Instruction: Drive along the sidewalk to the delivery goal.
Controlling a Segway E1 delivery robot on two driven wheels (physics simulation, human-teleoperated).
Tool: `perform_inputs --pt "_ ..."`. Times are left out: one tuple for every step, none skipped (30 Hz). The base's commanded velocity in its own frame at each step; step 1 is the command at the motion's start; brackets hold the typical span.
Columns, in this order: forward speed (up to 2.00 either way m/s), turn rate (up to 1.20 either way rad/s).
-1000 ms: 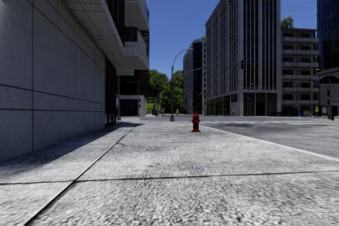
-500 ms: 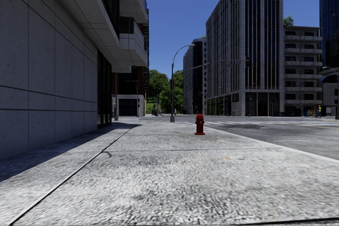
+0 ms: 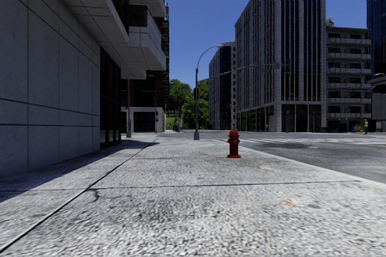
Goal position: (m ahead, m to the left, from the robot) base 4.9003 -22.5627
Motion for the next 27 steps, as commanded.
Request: perform_inputs --pt "2.00 0.00" --pt "2.00 0.00" --pt "2.00 0.00" --pt "2.00 0.00" --pt "2.00 0.00" --pt "2.00 0.00" --pt "2.00 0.00" --pt "2.00 0.00" --pt "2.00 0.00" --pt "2.00 0.00" --pt "2.00 0.00" --pt "2.00 0.00" --pt "2.00 0.00" --pt "2.00 0.00" --pt "2.00 0.00" --pt "2.00 0.00" --pt "2.00 0.00" --pt "2.00 0.00" --pt "2.00 0.00" --pt "2.00 0.00" --pt "2.00 0.00" --pt "2.00 0.00" --pt "2.00 0.00" --pt "2.00 0.00" --pt "2.00 0.00" --pt "2.00 0.00" --pt "2.00 0.00"
